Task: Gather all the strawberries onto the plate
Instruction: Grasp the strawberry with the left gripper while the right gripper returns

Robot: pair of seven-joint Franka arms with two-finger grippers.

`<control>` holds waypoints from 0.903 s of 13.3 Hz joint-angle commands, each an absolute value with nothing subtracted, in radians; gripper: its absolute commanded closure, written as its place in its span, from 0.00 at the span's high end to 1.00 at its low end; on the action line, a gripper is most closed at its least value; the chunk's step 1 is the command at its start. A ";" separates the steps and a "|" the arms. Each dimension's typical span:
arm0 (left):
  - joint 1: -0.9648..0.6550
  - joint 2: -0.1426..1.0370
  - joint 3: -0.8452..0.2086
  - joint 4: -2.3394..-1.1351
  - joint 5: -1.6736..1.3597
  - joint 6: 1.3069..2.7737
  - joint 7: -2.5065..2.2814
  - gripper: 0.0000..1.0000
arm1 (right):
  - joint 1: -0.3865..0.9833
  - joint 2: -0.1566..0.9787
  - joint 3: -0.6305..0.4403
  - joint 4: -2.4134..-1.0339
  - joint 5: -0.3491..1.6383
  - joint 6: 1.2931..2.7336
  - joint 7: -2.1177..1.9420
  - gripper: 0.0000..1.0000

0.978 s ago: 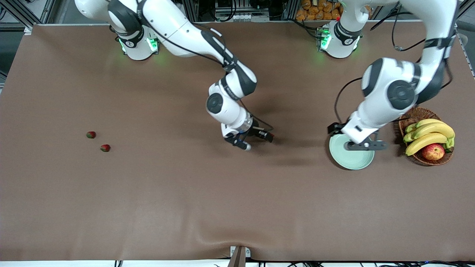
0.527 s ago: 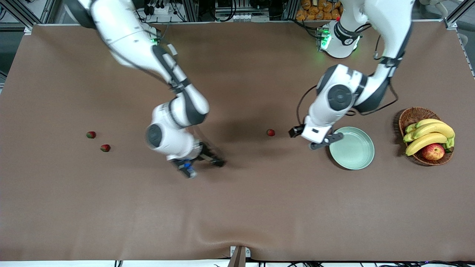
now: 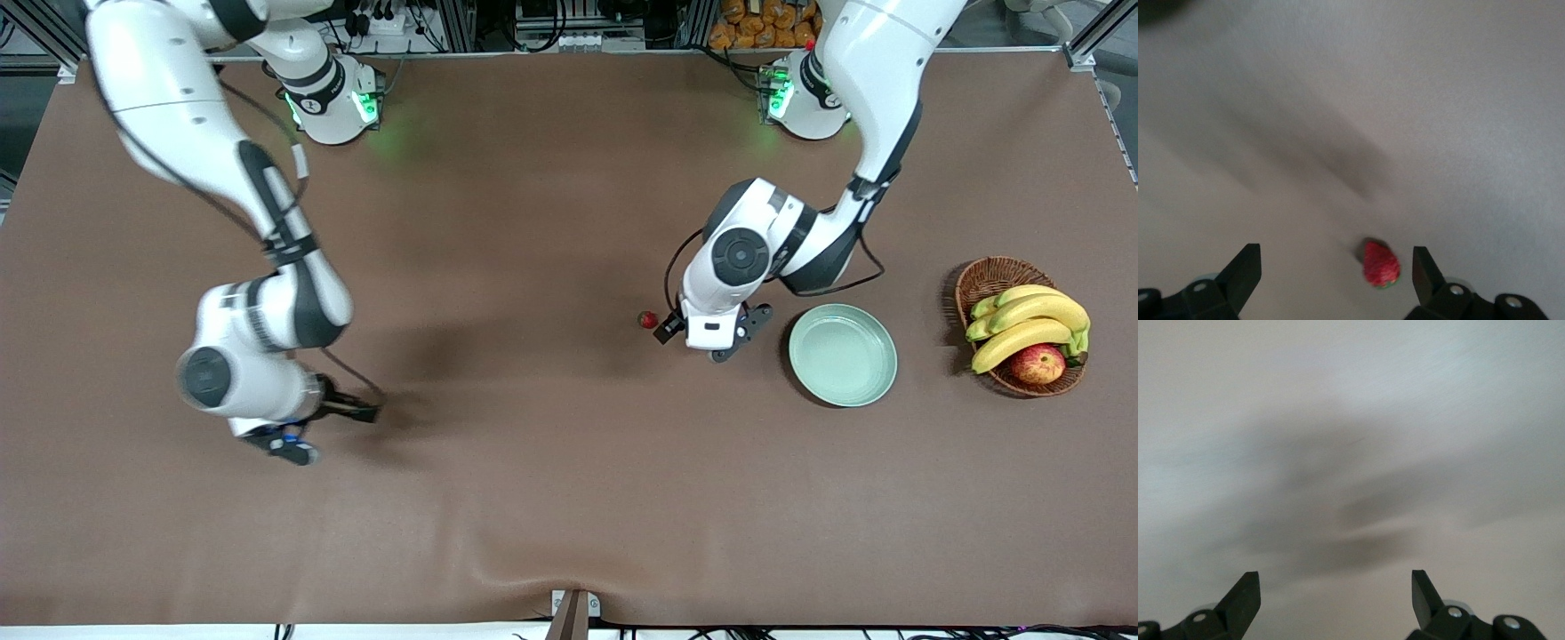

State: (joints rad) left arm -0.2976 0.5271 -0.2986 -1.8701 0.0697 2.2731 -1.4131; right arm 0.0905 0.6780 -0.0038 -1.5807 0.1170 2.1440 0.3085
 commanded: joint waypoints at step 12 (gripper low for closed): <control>-0.377 0.667 -0.293 -1.802 0.153 2.365 -1.667 0.00 | -0.156 0.646 0.021 -1.735 -0.130 2.108 0.037 1.00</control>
